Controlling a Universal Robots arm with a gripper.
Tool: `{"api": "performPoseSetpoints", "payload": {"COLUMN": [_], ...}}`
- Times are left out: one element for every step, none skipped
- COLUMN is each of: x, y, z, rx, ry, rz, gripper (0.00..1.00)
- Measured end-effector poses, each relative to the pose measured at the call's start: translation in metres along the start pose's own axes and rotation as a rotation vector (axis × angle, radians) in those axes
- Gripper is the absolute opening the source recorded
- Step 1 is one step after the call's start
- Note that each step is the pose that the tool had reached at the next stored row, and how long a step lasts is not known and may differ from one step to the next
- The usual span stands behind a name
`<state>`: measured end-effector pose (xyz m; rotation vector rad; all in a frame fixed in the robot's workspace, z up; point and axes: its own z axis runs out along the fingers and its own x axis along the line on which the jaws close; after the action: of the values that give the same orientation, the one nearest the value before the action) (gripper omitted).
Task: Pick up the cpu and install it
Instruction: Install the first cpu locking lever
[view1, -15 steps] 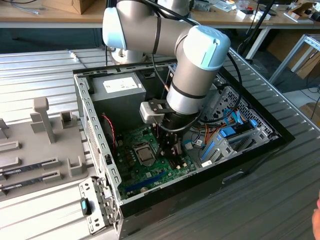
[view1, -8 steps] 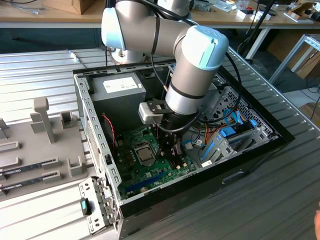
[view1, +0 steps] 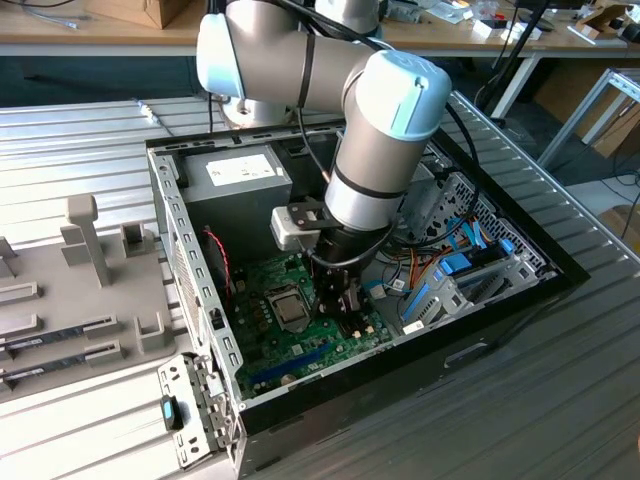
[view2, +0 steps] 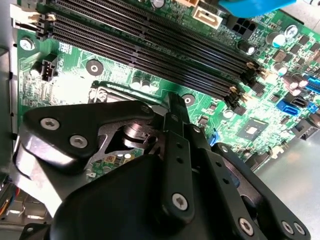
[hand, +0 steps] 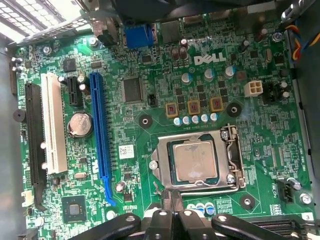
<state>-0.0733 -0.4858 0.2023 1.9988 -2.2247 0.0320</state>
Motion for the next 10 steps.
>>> {"api": "performPoseSetpoints", "payload": {"x": [0.0001, 0.0004, 0.0004, 0.0005, 0.0007, 0.0009, 0.0011, 0.0014, 0.0016, 0.0017], "y": [0.0001, 0.0003, 0.0006, 0.0013, 0.0030, 0.0047, 0.0069, 0.0092, 0.0112, 0.0131], "z": [-0.0010, -0.0030, -0.0034, -0.0034, -0.0033, -0.0032, -0.0029, -0.0027, -0.0025, -0.0024], "rx": [0.0002, 0.0005, 0.0008, 0.0012, 0.0017, 0.0023, 0.0029, 0.0034, 0.0039, 0.0041], "ry": [0.0001, 0.0001, -0.0001, -0.0003, -0.0003, -0.0006, -0.0013, -0.0019, -0.0022, -0.0025], "rz": [0.000, 0.000, 0.000, 0.000, 0.000, 0.000, 0.000, 0.000, 0.000, 0.000], "gripper": [0.11, 0.11, 0.11, 0.11, 0.11, 0.11, 0.11, 0.11, 0.11, 0.11]}}
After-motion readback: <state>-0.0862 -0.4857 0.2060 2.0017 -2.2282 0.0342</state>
